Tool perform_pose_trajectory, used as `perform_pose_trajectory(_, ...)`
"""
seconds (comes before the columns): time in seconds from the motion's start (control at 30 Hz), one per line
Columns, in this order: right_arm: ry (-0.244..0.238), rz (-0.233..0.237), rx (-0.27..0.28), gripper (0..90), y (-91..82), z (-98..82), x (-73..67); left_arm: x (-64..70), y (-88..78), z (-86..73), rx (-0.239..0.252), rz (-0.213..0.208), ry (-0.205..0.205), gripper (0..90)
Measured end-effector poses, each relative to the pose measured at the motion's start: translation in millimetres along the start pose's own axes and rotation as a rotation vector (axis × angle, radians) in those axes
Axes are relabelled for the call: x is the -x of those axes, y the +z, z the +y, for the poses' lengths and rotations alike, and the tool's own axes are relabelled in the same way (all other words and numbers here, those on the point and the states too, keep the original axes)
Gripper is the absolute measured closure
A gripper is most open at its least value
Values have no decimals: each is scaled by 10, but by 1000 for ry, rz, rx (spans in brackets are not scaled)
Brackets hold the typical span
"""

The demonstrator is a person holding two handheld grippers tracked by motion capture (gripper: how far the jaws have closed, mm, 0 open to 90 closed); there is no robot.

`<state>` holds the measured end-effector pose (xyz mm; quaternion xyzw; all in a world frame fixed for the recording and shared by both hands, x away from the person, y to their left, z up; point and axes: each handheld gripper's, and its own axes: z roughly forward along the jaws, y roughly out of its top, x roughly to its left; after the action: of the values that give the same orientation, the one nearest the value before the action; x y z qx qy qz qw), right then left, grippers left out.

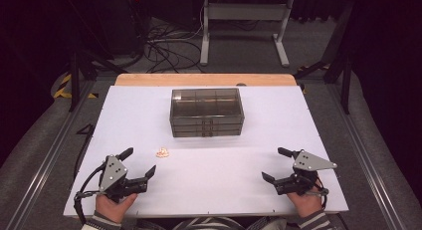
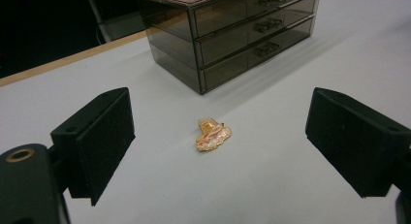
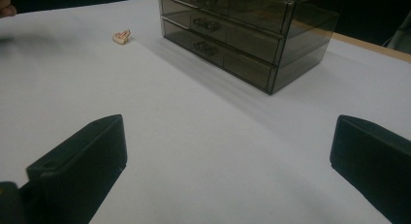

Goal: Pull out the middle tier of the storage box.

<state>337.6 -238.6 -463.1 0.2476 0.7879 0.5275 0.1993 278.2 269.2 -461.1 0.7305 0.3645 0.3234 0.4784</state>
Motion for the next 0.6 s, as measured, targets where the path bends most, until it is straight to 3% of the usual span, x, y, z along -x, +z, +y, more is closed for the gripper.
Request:
perform_pose_trajectory(0.23,2,-15,1,17,-7,-2,-5,-14,-11,10,-11,-1,-16,118)
perform_pose_trajectory(0.6,-4,-22,-29,77,-25,18,-32,20,-14,26,-21,5,20,115)
